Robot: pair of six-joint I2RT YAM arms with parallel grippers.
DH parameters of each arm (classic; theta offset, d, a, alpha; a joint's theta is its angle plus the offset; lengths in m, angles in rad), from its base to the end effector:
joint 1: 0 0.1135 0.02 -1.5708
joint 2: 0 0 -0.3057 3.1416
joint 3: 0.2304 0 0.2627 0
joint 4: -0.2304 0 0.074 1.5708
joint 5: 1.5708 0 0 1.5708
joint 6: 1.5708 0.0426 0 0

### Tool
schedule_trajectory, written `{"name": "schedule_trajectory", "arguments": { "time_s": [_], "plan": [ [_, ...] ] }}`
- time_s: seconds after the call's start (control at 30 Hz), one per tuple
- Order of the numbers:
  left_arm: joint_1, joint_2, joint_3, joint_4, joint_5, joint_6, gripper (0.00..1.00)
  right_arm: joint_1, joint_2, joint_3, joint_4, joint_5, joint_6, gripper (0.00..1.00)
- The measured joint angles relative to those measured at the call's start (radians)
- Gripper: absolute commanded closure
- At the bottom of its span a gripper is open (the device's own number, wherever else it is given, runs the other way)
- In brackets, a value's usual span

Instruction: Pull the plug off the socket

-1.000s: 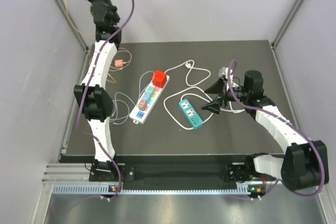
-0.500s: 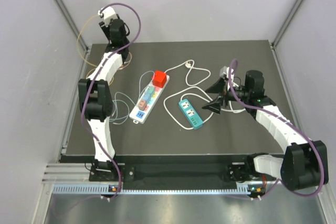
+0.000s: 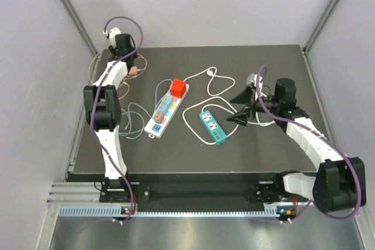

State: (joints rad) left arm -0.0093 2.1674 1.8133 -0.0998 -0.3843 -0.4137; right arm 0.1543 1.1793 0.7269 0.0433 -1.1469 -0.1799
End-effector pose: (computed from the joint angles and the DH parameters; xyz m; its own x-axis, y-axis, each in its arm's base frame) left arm 0.5546 0.0108 0.2842 -0.2695 -0.3702 -0.8890 -0.4769 0.8533 -0.2108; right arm 0.2347 0.0758 0.3018 -0.2275 -0.1099 -0.9675 -0.9455 0.2625 0.1926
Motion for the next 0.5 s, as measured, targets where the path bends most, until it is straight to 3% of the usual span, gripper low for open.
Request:
{"name": "schedule_trajectory", "arguments": {
  "time_s": [0.37,0.5],
  "plan": [
    [0.069,0.114,0.011,-0.176,0.153,-0.060,0.87,-0.002,0.000,0.000,-0.001,-0.003,0.000,0.00],
    [0.077,0.117,0.025,-0.196,0.173,-0.060,0.66,-0.006,0.000,0.000,-0.001,-0.003,-0.001,0.00]
  ]
}}
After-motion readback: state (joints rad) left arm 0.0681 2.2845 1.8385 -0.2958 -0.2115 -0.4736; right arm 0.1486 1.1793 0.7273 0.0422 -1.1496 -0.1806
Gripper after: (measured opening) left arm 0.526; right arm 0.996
